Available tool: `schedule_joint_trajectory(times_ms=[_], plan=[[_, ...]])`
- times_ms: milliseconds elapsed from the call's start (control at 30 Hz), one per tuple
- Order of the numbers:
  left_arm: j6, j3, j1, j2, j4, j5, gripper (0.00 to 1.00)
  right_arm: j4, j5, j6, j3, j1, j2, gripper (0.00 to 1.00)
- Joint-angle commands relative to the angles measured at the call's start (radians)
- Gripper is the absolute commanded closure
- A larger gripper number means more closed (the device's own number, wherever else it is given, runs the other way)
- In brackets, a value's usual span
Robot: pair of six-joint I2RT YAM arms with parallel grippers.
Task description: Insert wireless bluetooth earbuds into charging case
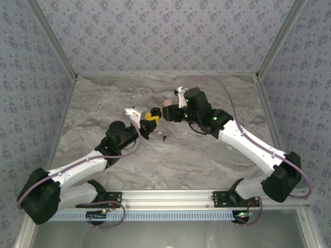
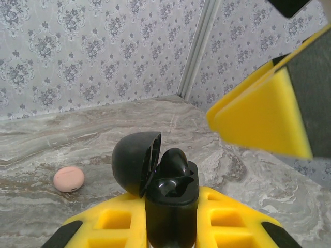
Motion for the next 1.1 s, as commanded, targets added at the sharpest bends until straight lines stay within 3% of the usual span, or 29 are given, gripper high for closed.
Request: schedule_joint_trajectory(times_ms=[0, 233, 600, 1067], plan=[[0.039, 0.027, 0.0, -0.047, -0.045, -0.015, 0.82, -0.049, 0.011, -0.032, -0.019, -0.033, -0.054, 0.45], [0.07, 0.036, 0.0, -0.104, -0.144, -0.025, 0.82, -0.12, -0.047, -0.025, -0.075, -0.081, -0.021, 0.45], [0.102, 0.062, 0.0, -0.187, -0.266, -0.036, 0.82, -0.135, -0.124, 0.056, -0.1, -0.055, 0.201, 0.48], [0.098, 0.037, 0.0, -0.279, -0.355, -0.05, 0.82, -0.196, -0.129, 0.13, 0.056, 0.0, 0.49, 0.6]])
